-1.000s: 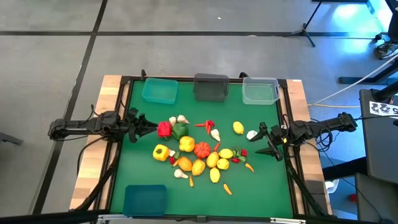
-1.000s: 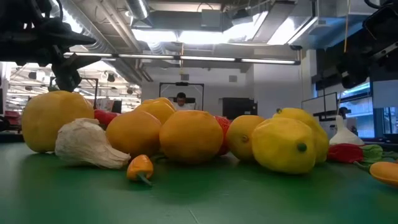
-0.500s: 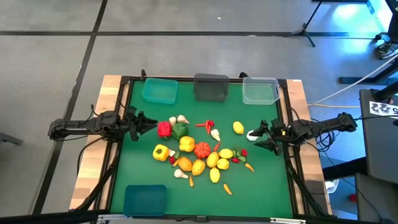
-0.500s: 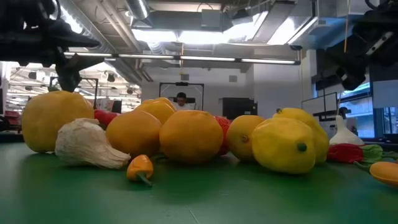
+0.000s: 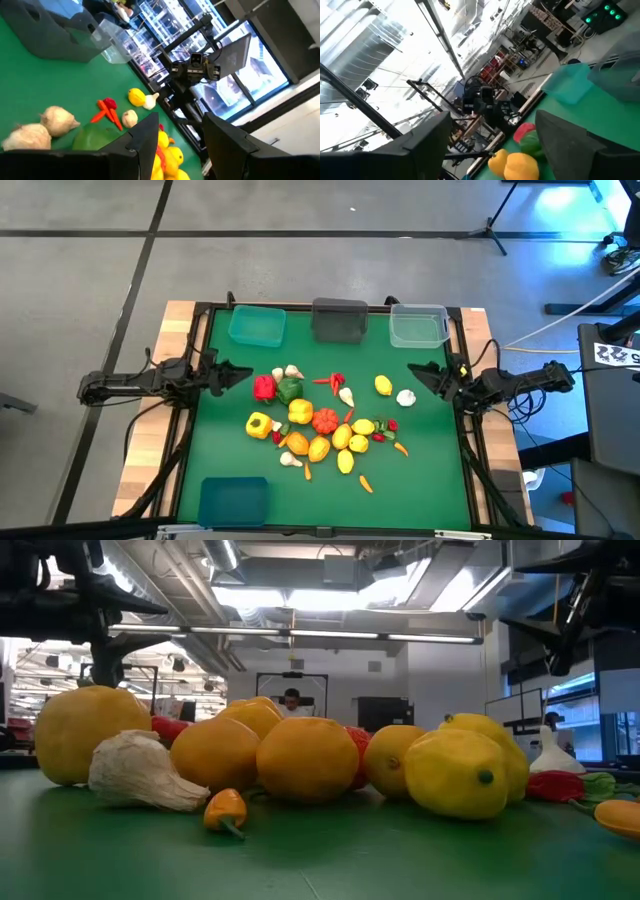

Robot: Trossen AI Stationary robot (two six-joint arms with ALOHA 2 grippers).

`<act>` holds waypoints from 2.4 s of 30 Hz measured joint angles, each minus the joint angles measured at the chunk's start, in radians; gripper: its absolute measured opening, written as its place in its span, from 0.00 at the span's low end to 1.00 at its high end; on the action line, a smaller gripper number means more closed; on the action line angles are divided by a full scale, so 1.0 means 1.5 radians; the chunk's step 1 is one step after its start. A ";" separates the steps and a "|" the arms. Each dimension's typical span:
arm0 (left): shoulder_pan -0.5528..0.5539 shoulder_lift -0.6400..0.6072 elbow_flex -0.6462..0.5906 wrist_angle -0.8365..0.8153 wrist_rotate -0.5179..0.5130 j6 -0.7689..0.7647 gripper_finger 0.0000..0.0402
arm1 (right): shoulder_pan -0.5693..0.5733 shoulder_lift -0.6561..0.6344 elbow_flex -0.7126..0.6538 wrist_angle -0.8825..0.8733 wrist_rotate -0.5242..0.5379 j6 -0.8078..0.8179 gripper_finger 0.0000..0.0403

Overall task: Sort produce into baskets
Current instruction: Put the white garlic into the transparent bin

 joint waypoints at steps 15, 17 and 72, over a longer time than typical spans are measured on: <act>-0.010 0.000 0.050 0.251 -0.033 0.025 0.37 | 0.000 0.000 0.078 0.197 -0.038 -0.165 0.72; -0.010 0.009 0.086 0.239 -0.035 0.040 0.37 | 0.000 0.006 0.146 0.127 -0.055 -0.222 0.72; -0.009 0.334 0.420 -0.111 -0.079 0.162 0.37 | -0.189 0.728 0.412 -0.773 -0.261 -0.058 0.95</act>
